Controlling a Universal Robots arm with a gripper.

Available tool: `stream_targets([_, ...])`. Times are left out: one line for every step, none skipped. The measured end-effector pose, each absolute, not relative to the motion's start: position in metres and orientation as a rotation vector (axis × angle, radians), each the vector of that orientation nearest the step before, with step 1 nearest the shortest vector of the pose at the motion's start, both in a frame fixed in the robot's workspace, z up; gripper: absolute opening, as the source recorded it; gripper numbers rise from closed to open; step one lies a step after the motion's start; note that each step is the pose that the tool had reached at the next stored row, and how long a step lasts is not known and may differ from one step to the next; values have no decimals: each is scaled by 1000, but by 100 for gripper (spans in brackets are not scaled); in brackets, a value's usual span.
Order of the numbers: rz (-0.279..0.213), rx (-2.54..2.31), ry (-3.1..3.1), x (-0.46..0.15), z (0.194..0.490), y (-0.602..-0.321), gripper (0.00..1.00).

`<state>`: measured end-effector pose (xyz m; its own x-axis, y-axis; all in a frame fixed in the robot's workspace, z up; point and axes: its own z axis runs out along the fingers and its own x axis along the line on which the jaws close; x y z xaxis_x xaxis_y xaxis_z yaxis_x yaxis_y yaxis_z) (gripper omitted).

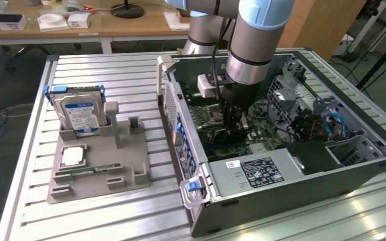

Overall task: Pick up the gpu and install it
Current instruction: 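Insert the gpu into the slot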

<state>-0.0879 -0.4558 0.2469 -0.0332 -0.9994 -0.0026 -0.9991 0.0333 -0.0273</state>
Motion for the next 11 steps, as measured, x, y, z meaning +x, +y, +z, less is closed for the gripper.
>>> stream_targets([-27, -2169, 2243, -88, 246, -456, 26])
stream_targets([-27, -2169, 2243, -88, 246, -456, 26])
stream_targets([-27, -2169, 2243, -88, 246, -456, 26])
stream_targets([-27, -2169, 2243, -88, 246, -456, 26])
stream_targets([-27, -2169, 2243, -88, 246, -456, 26])
stream_targets([-27, -2169, 2242, -88, 246, -456, 26])
stream_targets([-27, -2169, 2242, -88, 246, -456, 26])
stream_targets([-27, -2169, 2242, -88, 246, -456, 26])
stream_targets([-27, -2169, 2242, -88, 246, -456, 26])
stream_targets([-27, -2169, 2242, -88, 246, -456, 26])
stream_targets([-27, -2169, 2242, -88, 246, -456, 26])
